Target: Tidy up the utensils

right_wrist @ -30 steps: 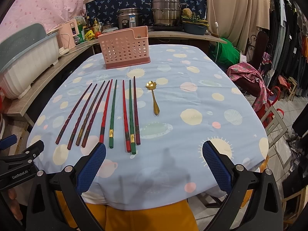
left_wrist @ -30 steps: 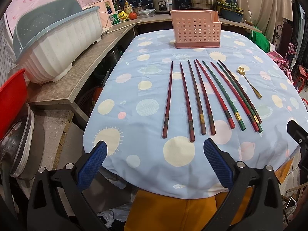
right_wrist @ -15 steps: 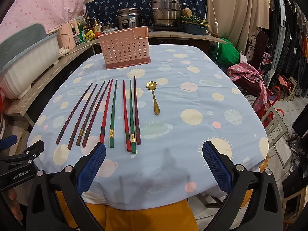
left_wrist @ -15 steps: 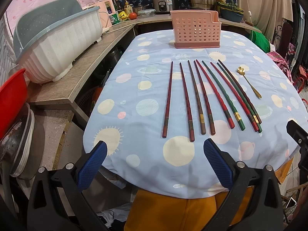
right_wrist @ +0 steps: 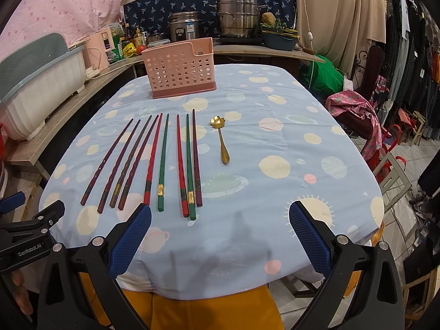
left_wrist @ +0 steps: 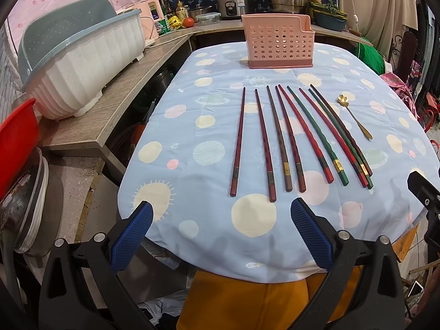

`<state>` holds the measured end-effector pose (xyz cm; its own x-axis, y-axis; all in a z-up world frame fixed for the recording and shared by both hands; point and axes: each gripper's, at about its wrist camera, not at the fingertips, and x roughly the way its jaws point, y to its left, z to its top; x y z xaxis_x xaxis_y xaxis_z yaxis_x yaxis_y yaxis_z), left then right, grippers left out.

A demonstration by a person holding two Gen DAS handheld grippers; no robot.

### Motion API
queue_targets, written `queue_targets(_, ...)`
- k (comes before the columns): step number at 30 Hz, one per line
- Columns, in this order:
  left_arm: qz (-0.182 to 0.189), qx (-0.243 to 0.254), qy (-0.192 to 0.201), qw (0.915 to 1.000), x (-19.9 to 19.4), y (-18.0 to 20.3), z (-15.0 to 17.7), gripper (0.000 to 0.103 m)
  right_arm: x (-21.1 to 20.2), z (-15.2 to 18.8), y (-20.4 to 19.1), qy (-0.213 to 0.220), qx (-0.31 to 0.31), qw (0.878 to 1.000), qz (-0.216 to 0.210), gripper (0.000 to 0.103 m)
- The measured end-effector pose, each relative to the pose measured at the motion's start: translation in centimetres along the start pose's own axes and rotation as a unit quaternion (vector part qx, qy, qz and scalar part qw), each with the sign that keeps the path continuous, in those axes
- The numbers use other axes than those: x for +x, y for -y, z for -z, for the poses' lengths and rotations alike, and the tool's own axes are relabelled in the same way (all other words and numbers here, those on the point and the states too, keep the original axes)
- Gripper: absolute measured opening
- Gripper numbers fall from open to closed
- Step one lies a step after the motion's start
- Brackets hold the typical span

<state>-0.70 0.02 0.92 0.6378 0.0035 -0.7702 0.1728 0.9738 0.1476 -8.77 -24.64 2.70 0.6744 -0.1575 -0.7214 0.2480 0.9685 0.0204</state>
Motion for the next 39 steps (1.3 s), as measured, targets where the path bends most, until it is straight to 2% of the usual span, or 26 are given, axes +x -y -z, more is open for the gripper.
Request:
queue_targets(33,0.003,0.002,-0.004,1.0,0.1,0.6,0.2,0.095,0.2,0.0,0.4,-0.001,0.002,1.0,-0.001,0.096)
queue_targets(39,0.021,-0.025,-0.025,0.9992,1.2,-0.6,0.0,0.096,0.3,0.3,-0.2,-0.007,0.008,1.0,0.002,0.096)
